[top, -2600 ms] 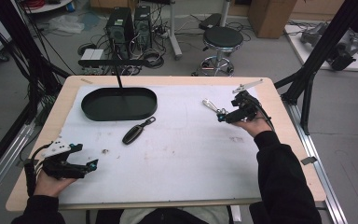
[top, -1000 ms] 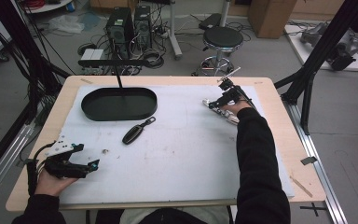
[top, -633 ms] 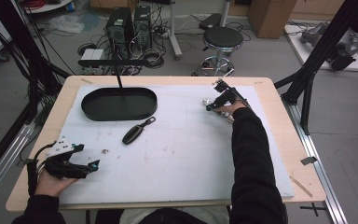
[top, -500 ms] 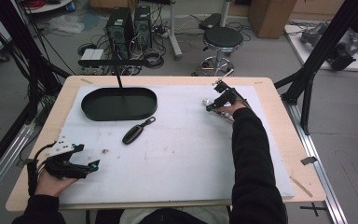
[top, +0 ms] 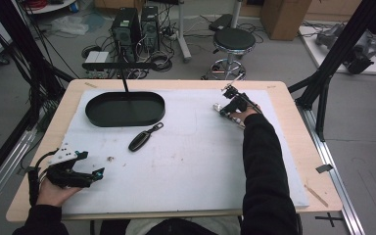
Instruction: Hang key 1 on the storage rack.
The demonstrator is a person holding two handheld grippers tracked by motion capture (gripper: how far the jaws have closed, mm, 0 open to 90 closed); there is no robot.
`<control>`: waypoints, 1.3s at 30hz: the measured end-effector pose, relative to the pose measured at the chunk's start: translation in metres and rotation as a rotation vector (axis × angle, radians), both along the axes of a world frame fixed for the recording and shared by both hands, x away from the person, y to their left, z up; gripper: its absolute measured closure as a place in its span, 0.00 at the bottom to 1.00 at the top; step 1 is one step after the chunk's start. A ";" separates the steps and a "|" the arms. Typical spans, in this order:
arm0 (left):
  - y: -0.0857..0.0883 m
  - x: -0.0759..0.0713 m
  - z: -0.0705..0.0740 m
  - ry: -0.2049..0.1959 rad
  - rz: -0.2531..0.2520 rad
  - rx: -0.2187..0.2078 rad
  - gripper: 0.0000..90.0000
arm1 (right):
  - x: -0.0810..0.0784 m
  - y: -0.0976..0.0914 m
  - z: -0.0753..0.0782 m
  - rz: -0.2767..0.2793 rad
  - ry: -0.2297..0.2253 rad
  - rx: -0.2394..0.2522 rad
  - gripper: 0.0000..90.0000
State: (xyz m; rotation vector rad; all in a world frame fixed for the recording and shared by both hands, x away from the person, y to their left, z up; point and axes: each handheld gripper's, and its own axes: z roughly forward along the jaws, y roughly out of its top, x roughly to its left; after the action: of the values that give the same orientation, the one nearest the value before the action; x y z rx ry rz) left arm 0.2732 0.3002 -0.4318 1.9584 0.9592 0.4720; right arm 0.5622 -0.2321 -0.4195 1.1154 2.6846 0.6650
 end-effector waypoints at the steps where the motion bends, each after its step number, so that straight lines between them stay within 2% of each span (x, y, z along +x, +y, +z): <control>1: 0.000 0.000 0.000 0.000 0.000 0.001 0.10 | -0.001 0.000 0.001 0.007 -0.003 -0.016 0.83; 3: 0.000 0.000 0.000 0.000 0.000 0.001 0.10 | -0.003 0.002 0.003 0.027 -0.030 -0.061 0.84; 5: 0.000 0.000 0.000 0.000 0.001 0.000 0.10 | -0.004 0.001 0.006 0.006 -0.032 -0.049 0.84; 8: 0.000 0.000 0.000 0.000 0.001 -0.001 0.10 | -0.004 -0.001 0.010 -0.020 -0.011 0.006 0.84; 13: 0.000 0.000 0.000 -0.002 -0.002 -0.004 0.10 | -0.007 -0.006 0.018 -0.041 -0.003 0.025 0.84; 17: 0.001 0.000 0.000 0.000 0.000 -0.014 0.10 | -0.012 -0.010 0.027 -0.031 0.005 0.049 0.84; 20: 0.004 0.000 0.002 -0.010 0.006 -0.044 0.10 | -0.016 -0.014 0.036 -0.039 -0.020 0.062 0.84; 21: 0.004 -0.001 0.002 -0.010 0.007 -0.049 0.10 | -0.018 -0.015 0.040 -0.042 -0.042 0.067 0.84; 23: 0.005 -0.001 0.002 -0.014 0.007 -0.048 0.10 | -0.020 -0.020 0.047 -0.038 -0.058 0.112 0.84; 30: 0.004 0.000 0.002 -0.011 0.005 -0.052 0.10 | -0.027 -0.035 0.068 -0.056 -0.092 0.196 0.84; 33: 0.005 0.000 0.002 -0.015 0.005 -0.065 0.10 | -0.031 -0.041 0.077 -0.073 -0.106 0.212 0.84; 39: 0.007 0.000 0.003 -0.026 0.008 -0.079 0.10 | -0.041 -0.044 0.103 -0.058 -0.135 0.236 0.84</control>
State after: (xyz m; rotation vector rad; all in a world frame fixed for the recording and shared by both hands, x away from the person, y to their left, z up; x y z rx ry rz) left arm 0.2736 0.3071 -0.4284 1.8738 0.9555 0.4562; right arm 0.5211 -0.2766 -0.3162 1.1502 2.4995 1.0297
